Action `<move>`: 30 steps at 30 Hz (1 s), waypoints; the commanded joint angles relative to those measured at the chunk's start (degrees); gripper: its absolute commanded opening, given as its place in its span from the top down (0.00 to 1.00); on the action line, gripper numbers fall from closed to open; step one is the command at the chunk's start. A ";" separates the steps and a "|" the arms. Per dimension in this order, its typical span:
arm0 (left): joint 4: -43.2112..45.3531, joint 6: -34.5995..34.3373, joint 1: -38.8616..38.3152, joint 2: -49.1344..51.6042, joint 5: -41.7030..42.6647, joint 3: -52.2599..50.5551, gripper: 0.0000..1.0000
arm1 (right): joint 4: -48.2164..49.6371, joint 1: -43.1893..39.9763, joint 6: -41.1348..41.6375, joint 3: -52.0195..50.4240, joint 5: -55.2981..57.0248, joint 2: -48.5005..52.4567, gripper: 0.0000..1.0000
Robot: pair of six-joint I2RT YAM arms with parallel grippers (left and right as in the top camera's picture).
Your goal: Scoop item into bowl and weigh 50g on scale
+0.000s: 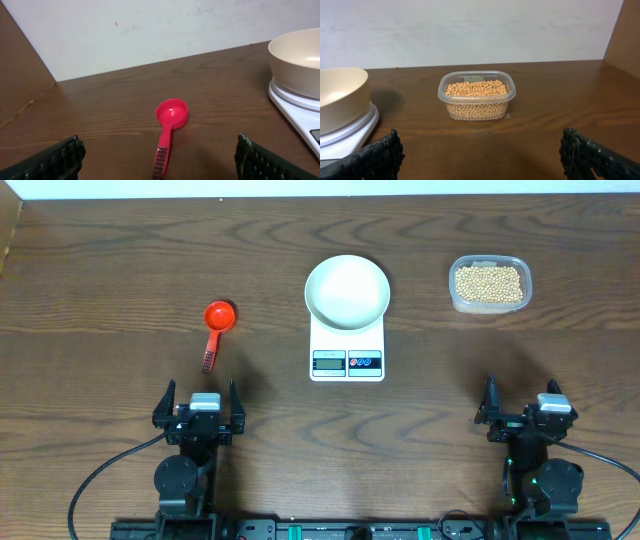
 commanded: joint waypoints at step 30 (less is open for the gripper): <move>-2.27 -4.07 0.28 0.35 8.17 0.33 0.02 | 0.00 0.44 -0.26 -0.20 0.68 0.22 0.01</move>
